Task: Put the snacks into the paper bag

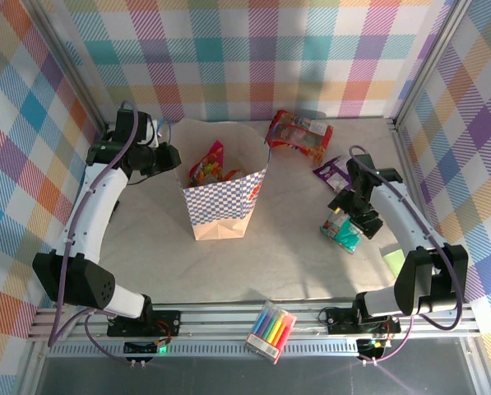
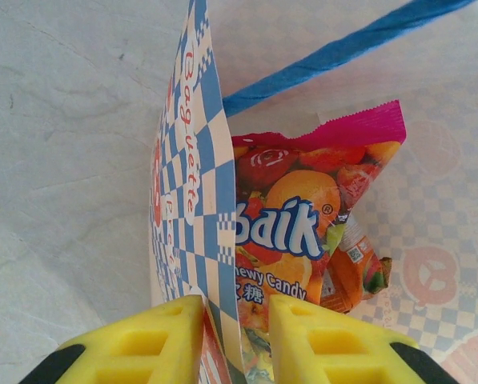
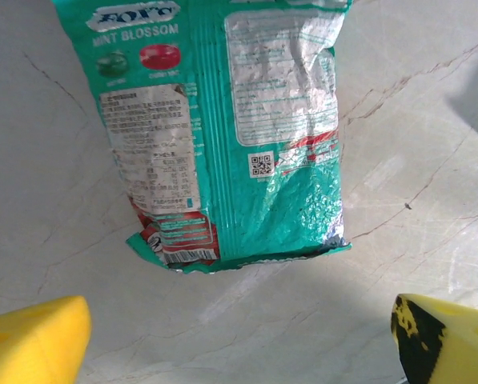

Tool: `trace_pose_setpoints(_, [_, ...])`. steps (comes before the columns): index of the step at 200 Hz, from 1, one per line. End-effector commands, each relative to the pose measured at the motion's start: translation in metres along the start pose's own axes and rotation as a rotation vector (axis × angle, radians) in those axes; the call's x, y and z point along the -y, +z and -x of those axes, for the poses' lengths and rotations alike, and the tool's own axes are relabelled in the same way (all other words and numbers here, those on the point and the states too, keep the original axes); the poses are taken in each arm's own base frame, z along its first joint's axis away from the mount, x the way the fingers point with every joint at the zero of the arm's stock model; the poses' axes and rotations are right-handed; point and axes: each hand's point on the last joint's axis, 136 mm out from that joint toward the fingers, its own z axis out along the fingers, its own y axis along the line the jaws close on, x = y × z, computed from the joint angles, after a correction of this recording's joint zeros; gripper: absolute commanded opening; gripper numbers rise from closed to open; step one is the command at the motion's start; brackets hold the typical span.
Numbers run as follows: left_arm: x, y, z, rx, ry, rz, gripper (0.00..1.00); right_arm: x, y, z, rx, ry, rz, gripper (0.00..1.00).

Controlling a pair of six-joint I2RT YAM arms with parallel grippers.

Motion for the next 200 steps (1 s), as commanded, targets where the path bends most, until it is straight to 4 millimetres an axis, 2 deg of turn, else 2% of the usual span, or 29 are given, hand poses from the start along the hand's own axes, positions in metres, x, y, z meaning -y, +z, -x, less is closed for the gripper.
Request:
trace_pose_setpoints(1, [0.007, -0.005, -0.004, 0.005, 0.028, -0.027, 0.29, -0.006, 0.002, 0.004, 0.011, 0.010, 0.057, 0.96])
trace_pose_setpoints(36, [0.010, -0.003, -0.004, 0.003, 0.030, -0.049, 0.29, -0.003, 0.011, 0.004, -0.005, 0.041, 0.088, 0.96])
trace_pose_setpoints(73, [0.011, -0.004, -0.005, 0.003, 0.028, -0.056, 0.29, -0.009, 0.023, -0.004, -0.054, 0.056, 0.154, 0.95])
trace_pose_setpoints(152, [0.015, -0.002, -0.005, 0.000, 0.024, -0.080, 0.29, 0.018, 0.044, -0.010, -0.101, 0.118, 0.105, 0.93])
trace_pose_setpoints(179, [0.016, -0.002, -0.004, 0.002, 0.023, -0.083, 0.29, 0.020, 0.054, -0.008, -0.106, 0.136, 0.126, 0.84])
trace_pose_setpoints(200, [0.017, -0.002, -0.005, -0.002, 0.021, -0.089, 0.28, 0.024, 0.060, -0.003, -0.107, 0.141, 0.115, 0.83])
